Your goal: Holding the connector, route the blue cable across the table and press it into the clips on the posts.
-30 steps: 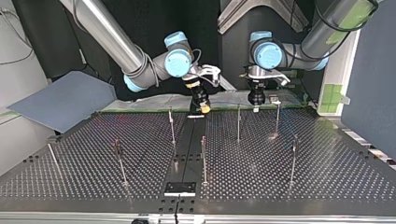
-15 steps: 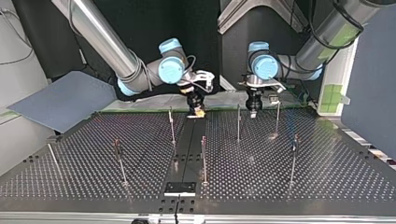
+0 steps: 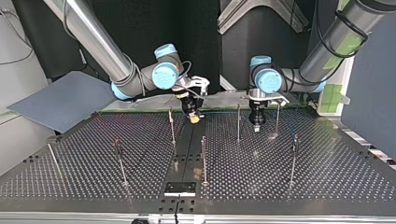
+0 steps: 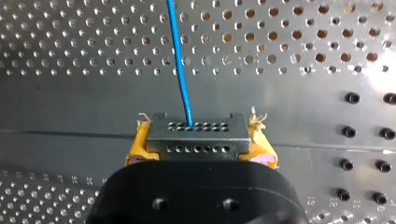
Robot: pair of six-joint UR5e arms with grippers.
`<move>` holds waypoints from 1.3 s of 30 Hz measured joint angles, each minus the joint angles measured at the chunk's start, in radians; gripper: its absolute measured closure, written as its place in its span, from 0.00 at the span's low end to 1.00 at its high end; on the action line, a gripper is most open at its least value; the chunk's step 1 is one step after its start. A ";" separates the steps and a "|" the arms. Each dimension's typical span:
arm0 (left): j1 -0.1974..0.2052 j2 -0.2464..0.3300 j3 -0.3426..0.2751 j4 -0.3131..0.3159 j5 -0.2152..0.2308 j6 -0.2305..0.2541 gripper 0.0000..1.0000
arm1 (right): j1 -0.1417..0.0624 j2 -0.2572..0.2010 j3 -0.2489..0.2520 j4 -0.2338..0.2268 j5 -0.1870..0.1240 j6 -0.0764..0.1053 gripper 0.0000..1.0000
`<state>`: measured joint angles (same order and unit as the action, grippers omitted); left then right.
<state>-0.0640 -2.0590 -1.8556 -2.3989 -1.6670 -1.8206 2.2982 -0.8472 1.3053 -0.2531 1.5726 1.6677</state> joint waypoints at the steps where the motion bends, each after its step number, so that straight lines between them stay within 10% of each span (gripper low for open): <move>1: 0.003 0.000 0.001 -0.002 0.001 0.000 0.94 | -0.002 0.000 0.000 0.000 0.000 0.000 1.00; 13: 0.013 0.001 0.002 -0.072 -0.014 0.021 0.00 | -0.007 0.000 -0.001 0.000 0.000 -0.005 1.00; 39: -0.043 0.146 -0.101 -0.245 -0.052 0.059 0.00 | -0.029 -0.001 -0.001 0.004 0.011 -0.004 1.00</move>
<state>-0.1066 -1.9125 -1.9565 -2.6443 -1.7188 -1.7612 2.2688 -0.8479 1.3048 -0.2487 1.5833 1.6636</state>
